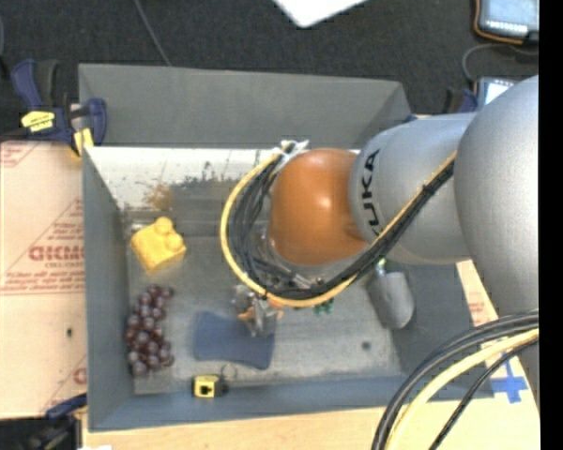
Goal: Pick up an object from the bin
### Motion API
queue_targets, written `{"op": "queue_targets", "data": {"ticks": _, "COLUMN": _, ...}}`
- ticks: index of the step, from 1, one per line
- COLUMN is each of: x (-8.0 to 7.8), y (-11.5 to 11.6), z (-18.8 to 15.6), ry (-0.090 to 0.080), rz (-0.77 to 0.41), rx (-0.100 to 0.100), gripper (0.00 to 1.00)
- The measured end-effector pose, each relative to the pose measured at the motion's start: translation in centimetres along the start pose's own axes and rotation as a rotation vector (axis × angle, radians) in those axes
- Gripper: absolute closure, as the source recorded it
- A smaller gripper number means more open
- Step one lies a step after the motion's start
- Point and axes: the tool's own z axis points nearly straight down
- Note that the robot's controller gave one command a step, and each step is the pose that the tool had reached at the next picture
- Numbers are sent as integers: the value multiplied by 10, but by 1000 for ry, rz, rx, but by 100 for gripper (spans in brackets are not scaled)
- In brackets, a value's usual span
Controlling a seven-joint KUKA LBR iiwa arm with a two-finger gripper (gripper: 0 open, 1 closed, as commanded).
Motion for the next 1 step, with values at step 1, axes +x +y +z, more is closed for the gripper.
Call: {"op": "queue_targets", "data": {"ticks": 1, "x": -6, "y": -7, "z": -55, "ry": -6, "rz": 29, "rx": 2, "gripper": 100}}
